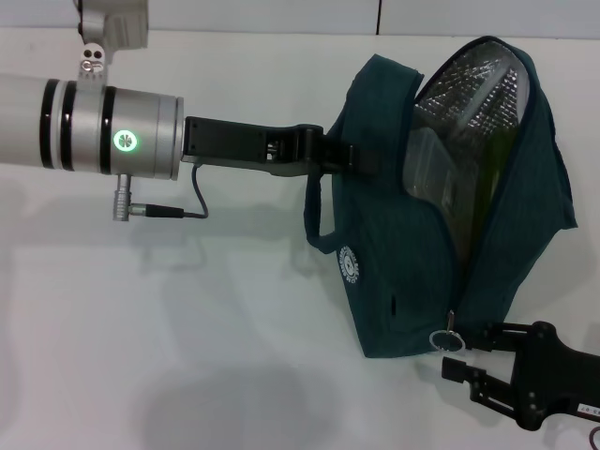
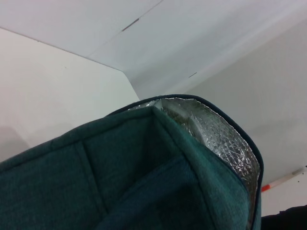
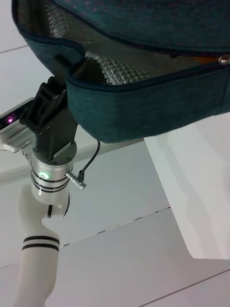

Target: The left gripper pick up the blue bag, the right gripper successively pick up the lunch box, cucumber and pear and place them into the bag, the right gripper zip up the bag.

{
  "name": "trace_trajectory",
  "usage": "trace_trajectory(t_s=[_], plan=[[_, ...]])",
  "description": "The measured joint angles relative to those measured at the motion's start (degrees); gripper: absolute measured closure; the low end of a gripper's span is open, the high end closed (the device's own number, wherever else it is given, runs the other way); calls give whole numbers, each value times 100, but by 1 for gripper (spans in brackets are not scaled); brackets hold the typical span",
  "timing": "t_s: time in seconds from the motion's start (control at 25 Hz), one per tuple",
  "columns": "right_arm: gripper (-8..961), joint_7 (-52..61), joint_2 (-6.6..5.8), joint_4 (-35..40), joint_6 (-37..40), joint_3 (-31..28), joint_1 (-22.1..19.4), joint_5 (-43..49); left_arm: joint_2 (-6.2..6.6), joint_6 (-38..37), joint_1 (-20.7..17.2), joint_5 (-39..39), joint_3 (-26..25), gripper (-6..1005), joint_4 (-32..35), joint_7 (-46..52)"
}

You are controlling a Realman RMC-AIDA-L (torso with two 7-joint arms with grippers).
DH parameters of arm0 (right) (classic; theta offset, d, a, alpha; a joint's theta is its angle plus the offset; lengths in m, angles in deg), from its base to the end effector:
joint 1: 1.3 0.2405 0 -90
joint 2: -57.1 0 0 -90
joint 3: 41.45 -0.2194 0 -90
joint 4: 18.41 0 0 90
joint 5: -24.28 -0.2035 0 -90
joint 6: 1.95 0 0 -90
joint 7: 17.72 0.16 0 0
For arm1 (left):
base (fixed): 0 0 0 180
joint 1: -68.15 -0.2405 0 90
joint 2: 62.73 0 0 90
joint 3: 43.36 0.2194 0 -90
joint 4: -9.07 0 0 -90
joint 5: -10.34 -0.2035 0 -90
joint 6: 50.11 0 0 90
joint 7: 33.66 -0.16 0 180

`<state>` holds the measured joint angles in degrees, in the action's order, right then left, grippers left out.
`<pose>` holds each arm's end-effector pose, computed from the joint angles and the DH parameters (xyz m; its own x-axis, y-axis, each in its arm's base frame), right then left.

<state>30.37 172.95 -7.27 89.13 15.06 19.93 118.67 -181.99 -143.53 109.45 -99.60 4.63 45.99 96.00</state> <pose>0.2630 0.2205 -0.0484 0.7407 -0.2753 -0.6129 -0.4077 -0.9092 -0.0842 -0.1417 0.3304 -0.0132 0.3918 0.8620 0.3215 0.7772 -0.4971 0.3858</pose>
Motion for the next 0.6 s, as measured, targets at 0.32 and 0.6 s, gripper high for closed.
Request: trace_trajectory(t_s=[0.32, 0.6], plan=[[604, 11, 10, -219, -270, 0, 208, 0, -8, -21, 14, 1, 3, 964, 0, -12], [738, 1, 17, -228, -244, 0, 247, 30, -9, -27, 23, 1, 18, 963, 0, -19]])
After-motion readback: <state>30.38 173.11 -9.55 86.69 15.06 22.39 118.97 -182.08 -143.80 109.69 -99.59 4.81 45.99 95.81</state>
